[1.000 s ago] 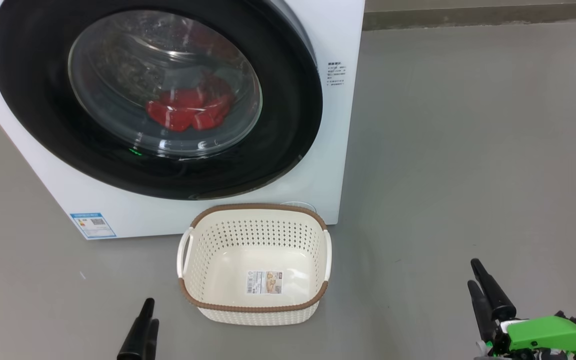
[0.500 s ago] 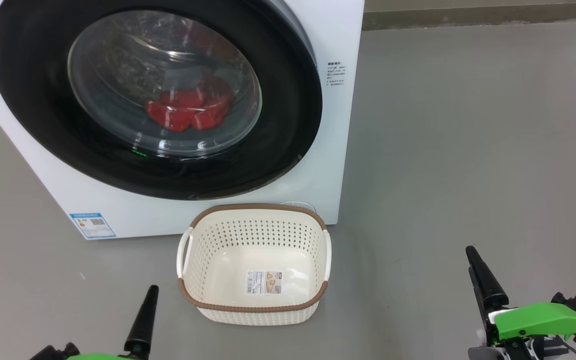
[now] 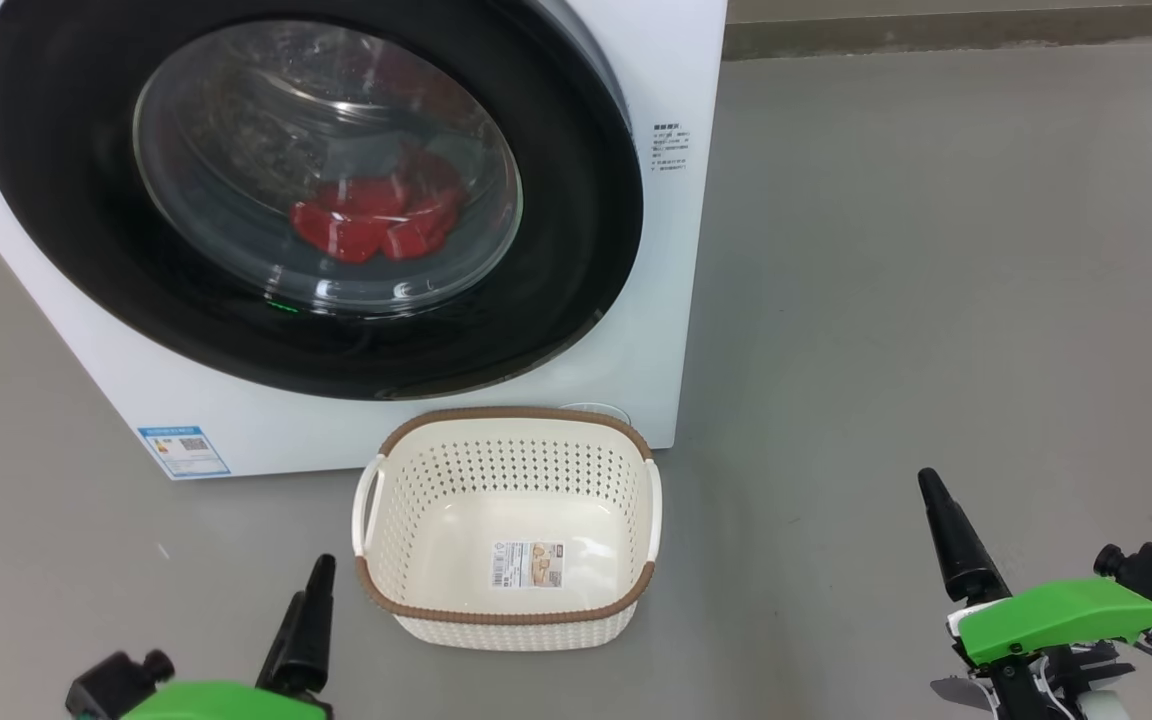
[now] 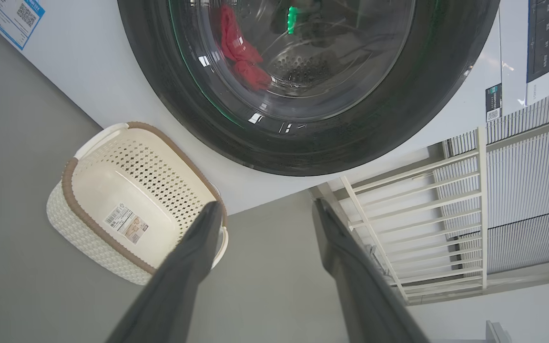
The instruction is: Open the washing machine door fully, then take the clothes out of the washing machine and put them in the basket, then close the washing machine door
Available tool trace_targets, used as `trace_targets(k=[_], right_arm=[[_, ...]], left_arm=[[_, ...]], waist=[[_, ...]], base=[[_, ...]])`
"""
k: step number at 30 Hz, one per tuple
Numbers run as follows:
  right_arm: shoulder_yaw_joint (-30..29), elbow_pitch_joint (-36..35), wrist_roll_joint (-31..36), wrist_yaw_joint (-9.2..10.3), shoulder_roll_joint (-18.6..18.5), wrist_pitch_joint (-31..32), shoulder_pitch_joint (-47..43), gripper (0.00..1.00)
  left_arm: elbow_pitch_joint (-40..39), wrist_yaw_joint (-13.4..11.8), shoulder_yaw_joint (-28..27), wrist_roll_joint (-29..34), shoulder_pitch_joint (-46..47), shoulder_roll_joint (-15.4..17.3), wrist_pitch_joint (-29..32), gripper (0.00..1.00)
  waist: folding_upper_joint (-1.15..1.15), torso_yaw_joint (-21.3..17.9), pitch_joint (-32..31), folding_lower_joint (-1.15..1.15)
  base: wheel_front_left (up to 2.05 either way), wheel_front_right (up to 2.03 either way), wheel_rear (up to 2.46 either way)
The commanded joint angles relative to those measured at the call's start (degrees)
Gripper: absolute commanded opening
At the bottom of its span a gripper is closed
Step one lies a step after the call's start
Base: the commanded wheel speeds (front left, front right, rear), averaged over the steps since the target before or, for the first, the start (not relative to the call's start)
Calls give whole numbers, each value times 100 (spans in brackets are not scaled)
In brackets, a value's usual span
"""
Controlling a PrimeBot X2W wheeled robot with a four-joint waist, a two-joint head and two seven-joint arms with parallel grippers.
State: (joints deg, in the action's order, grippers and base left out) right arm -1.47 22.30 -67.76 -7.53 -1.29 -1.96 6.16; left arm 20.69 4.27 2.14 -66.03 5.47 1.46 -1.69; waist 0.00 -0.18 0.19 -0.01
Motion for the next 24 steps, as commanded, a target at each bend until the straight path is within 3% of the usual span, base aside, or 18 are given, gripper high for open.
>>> trace_targets(k=[1, 24], right_arm=[[49, -167, 213, 2, -71, -62, 332, 100], [109, -214, 2286, 2, -98, -440, 643, 100]], left_arm=[[-159, -65, -42, 204, 323, 90, -64, 100], [-118, -307, 178, 2123, 661, 112, -450, 100]], waist=[[0, 0, 0, 1], [0, -13, 5, 1]], base=[[0, 0, 0], [0, 0, 0]])
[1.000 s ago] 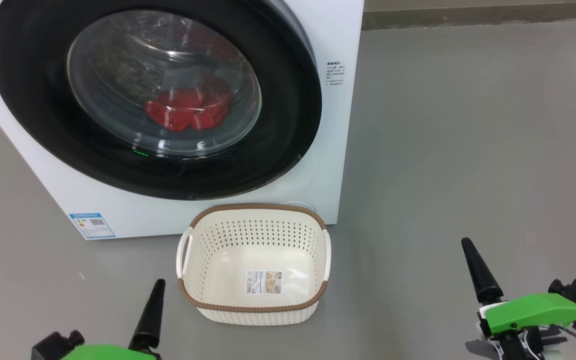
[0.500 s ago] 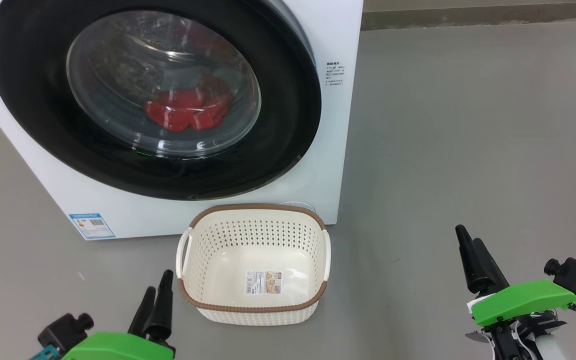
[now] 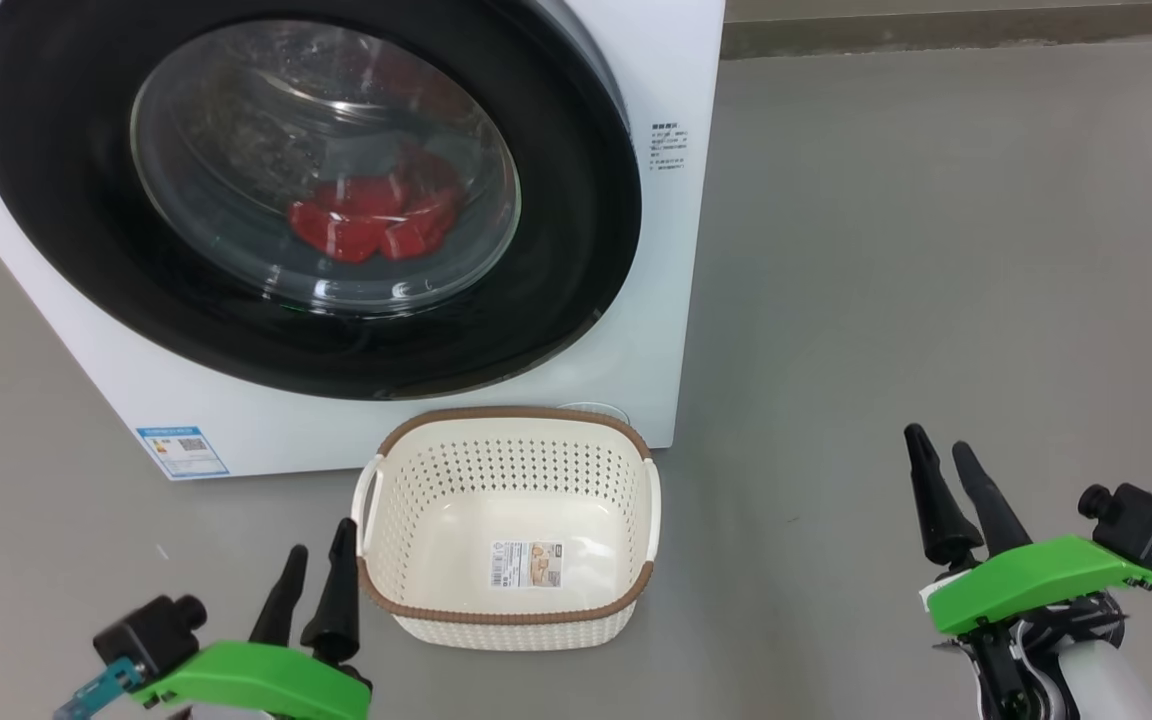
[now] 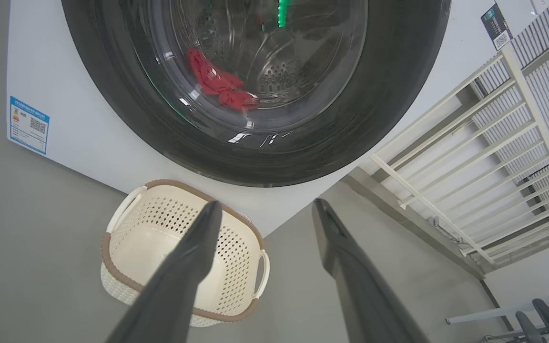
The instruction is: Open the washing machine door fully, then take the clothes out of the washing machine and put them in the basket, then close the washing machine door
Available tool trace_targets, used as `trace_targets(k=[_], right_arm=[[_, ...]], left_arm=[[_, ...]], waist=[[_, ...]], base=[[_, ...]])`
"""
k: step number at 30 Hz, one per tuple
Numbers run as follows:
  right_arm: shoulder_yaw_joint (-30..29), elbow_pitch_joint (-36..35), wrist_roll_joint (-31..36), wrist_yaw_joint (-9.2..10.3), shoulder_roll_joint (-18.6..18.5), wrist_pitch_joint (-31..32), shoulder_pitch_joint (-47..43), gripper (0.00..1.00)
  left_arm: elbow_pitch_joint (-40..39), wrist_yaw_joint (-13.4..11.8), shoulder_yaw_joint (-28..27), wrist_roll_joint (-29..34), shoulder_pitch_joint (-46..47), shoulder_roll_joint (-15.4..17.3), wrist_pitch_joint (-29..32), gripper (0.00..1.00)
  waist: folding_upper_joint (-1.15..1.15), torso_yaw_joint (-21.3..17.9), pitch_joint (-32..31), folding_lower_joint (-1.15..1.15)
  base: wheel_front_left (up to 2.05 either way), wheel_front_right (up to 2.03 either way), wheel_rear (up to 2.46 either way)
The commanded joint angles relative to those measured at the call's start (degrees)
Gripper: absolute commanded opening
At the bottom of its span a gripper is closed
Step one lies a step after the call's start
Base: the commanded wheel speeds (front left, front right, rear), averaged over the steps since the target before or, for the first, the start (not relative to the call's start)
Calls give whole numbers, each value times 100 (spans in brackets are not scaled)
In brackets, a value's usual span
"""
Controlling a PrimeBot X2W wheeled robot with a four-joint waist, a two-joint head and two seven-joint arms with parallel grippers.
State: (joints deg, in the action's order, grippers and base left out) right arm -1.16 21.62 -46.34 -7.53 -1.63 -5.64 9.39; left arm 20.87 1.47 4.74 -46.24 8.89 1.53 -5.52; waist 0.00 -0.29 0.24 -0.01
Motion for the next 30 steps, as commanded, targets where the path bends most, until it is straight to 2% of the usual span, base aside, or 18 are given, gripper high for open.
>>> trace_targets(k=[1, 30], right_arm=[[72, -144, 222, 3, -65, -88, 337, 100], [214, -212, 2348, 3, -98, -564, 748, 100]], left_arm=[[-127, -30, -76, 209, 332, 105, -83, 100], [13, -206, 165, 2242, 708, 126, -569, 100]], waist=[[0, -2, 0, 0], [0, -3, -42, 1]], base=[[0, 0, 0], [0, 0, 0]])
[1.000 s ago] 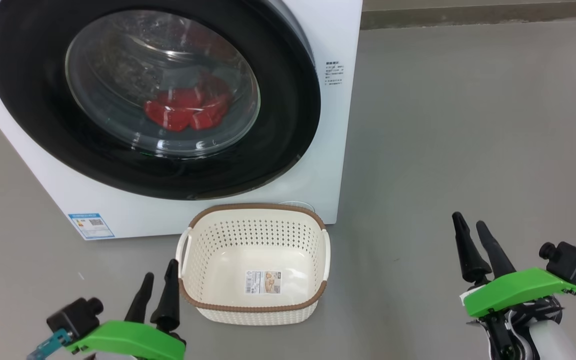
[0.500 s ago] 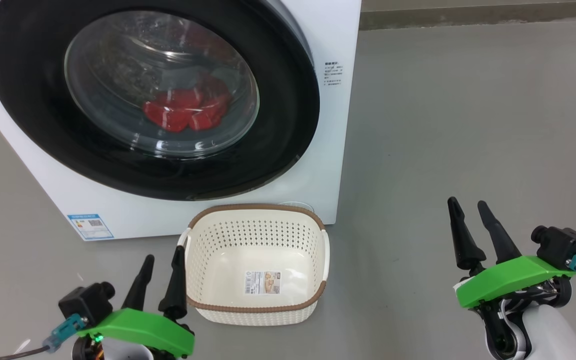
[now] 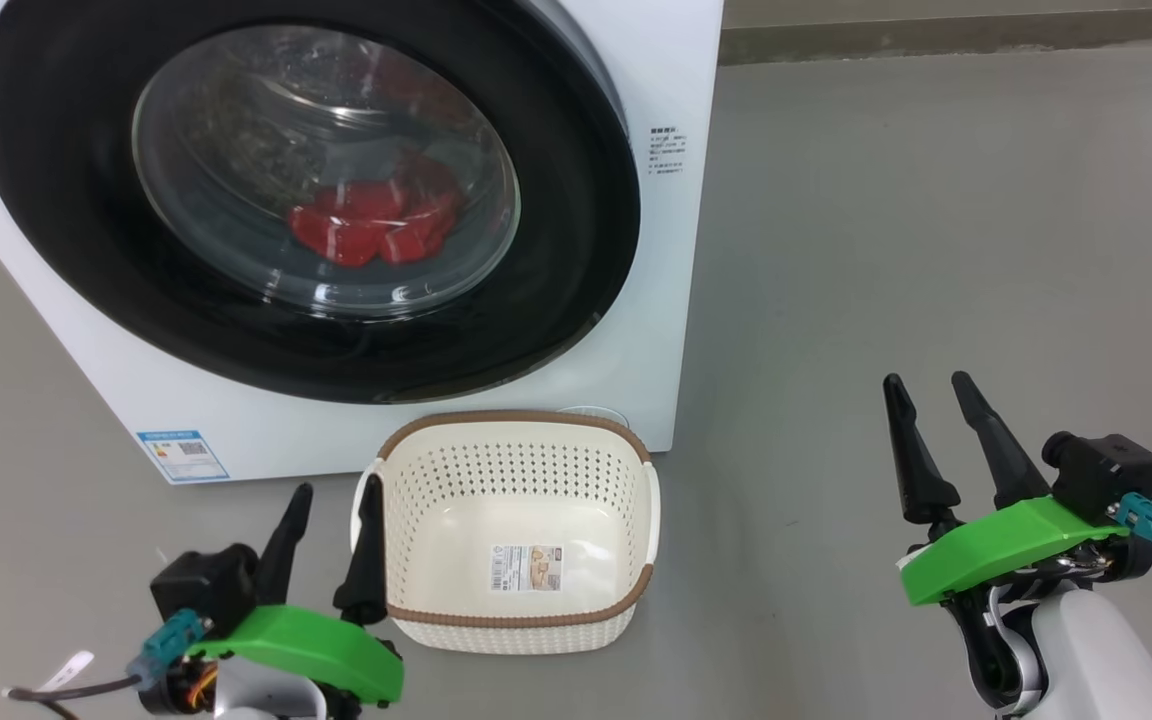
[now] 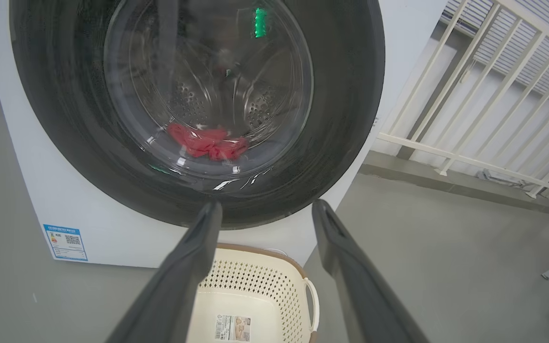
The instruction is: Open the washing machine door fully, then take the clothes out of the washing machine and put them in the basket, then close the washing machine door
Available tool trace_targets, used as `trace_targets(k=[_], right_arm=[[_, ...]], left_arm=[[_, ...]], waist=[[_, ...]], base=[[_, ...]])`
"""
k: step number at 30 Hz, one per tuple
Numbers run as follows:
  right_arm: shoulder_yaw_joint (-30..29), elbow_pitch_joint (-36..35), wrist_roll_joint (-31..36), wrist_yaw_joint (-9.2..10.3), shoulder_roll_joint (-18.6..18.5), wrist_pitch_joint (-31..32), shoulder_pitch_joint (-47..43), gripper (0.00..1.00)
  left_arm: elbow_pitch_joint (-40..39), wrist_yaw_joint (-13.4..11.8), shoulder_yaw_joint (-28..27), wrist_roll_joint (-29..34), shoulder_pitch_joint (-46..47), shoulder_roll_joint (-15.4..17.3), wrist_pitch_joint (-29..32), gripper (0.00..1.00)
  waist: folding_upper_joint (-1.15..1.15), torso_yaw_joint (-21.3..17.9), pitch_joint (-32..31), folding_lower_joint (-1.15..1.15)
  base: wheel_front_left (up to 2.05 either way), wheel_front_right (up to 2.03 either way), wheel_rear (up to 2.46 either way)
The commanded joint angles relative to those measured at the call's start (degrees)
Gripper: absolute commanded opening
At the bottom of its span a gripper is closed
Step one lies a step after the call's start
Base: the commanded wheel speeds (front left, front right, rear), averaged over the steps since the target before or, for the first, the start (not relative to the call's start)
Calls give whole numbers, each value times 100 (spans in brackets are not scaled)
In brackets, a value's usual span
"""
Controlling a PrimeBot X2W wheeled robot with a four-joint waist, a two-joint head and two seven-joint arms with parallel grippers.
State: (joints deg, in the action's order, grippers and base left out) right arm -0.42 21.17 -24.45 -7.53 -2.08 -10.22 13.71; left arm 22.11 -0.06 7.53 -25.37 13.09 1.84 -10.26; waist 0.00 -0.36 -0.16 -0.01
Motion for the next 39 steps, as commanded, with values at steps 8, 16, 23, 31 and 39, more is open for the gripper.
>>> trace_targets(k=[8, 16, 23, 31, 39], right_arm=[[190, -162, 690, 4, -63, -238, 425, 100], [252, -182, 1177, 4, -72, -369, 544, 100], [283, -185, 1559, 4, -79, -467, 635, 100], [287, -158, 1579, 4, -80, -478, 654, 100], [280, -121, 1564, 4, -80, -478, 679, 100]], left_arm=[[-120, -127, -80, 712, 406, 103, -229, 100], [-179, -269, -94, 1285, 509, 123, -364, 100], [-217, -338, -75, 1723, 596, 138, -464, 100], [-212, -341, -129, 1739, 593, 142, -474, 100], [-187, -299, -143, 1594, 596, 130, -474, 100]], waist=[[0, 11, -17, 0], [0, 13, 23, 0], [0, 38, 53, 0], [0, 45, 48, 1], [0, 43, 84, 1]], base=[[0, 0, 0], [0, 0, 0], [0, 0, 0], [0, 0, 0], [0, 0, 0]])
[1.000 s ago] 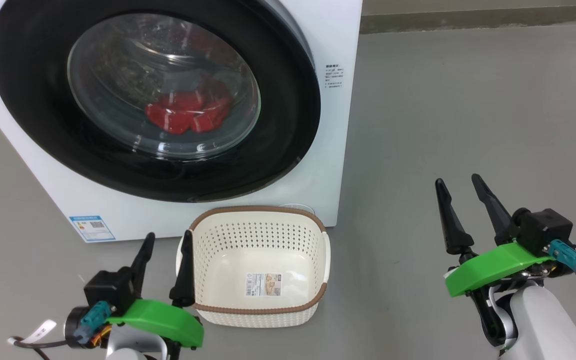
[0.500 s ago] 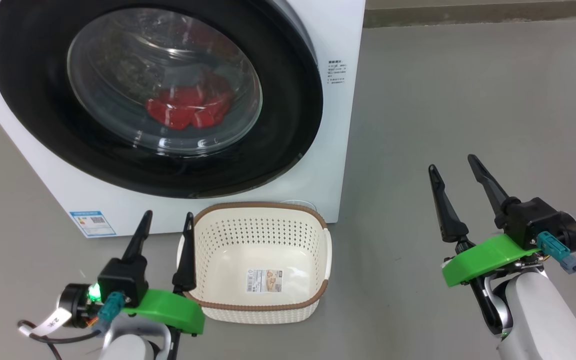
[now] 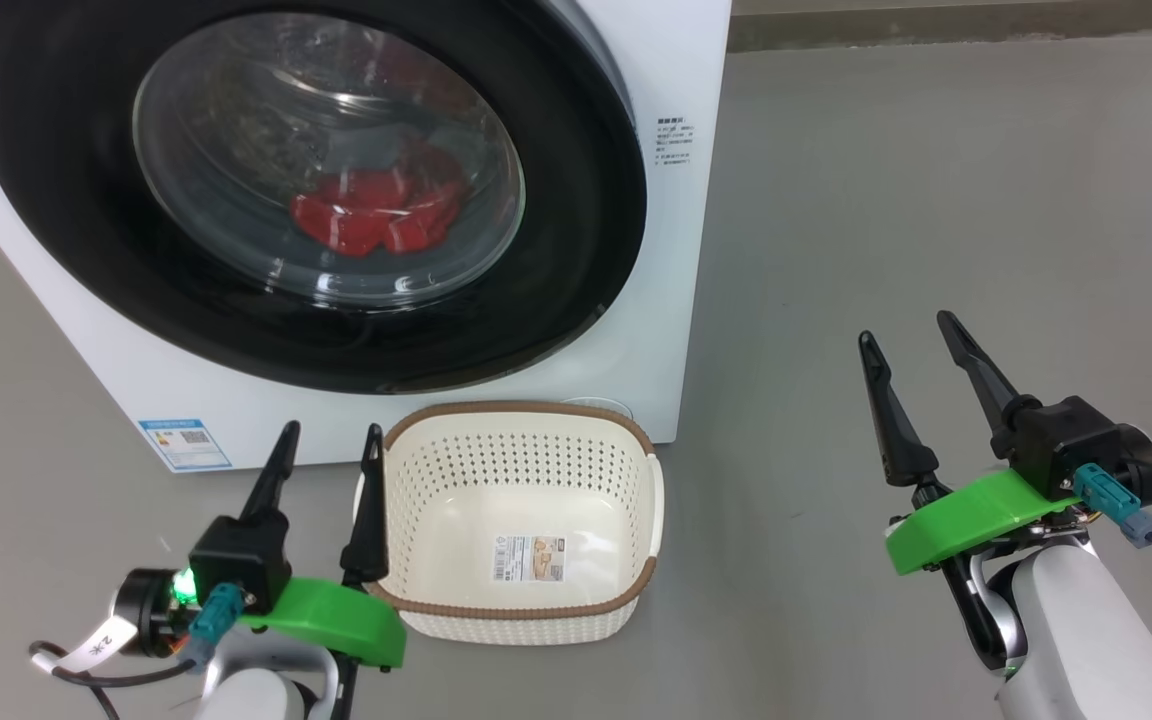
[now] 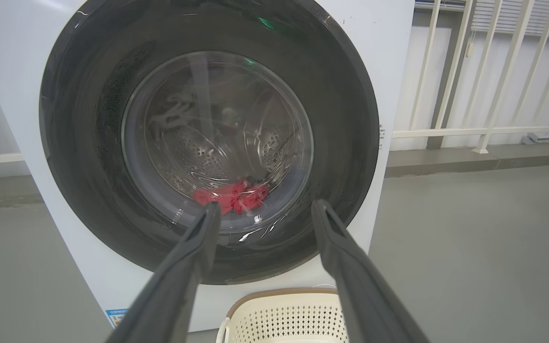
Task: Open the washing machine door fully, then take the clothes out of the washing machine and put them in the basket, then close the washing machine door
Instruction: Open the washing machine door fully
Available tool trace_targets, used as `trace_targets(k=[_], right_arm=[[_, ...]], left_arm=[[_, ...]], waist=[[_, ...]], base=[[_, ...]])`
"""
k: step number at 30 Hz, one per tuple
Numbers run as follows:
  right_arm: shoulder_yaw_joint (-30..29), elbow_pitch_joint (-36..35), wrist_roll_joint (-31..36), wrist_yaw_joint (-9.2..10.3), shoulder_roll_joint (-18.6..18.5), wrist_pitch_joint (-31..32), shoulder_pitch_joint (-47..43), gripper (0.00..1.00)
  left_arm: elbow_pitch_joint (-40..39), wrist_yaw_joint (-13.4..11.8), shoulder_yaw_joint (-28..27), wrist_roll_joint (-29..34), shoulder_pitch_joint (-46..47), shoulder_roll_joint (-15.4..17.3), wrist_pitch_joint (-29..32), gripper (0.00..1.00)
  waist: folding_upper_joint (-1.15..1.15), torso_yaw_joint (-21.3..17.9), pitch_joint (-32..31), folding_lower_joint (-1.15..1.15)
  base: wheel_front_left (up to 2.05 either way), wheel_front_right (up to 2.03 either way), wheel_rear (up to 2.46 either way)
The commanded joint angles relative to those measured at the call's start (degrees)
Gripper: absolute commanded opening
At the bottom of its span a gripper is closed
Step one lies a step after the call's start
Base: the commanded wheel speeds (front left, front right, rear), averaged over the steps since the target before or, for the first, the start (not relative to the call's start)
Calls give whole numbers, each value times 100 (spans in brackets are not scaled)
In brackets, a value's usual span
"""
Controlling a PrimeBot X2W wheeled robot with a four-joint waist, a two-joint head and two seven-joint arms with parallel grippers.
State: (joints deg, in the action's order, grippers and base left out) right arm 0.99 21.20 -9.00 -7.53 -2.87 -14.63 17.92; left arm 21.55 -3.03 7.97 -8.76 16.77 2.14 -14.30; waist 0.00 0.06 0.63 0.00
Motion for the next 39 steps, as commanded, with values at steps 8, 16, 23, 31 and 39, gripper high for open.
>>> trace_targets(k=[8, 16, 23, 31, 39], right_arm=[[69, -127, -35, 4, 0, -37, 307, 100], [-17, -204, -51, 4, 0, -37, 480, 100], [-91, -235, -52, 4, 0, -37, 684, 100], [-101, -154, -96, 4, 0, -37, 1060, 0], [-93, 257, -1336, 4, 0, -37, 1624, 0]], left_arm=[[-158, 14, -144, -150, 286, 93, -70, 100], [-265, -10, -142, -177, 402, 90, -70, 100], [-416, -25, -128, -236, 504, 87, -70, 100], [-624, -54, -94, -376, 620, 82, -70, 100], [-876, -82, -38, -432, 717, 79, -70, 100]], waist=[[0, 69, 161, 0], [0, 170, 499, 0], [0, 277, 788, 0], [0, 440, 1174, 0], [0, 560, 1526, 0]], base=[[0, 0, 0], [0, 0, 0], [0, 0, 0], [0, 0, 0], [0, 0, 0]])
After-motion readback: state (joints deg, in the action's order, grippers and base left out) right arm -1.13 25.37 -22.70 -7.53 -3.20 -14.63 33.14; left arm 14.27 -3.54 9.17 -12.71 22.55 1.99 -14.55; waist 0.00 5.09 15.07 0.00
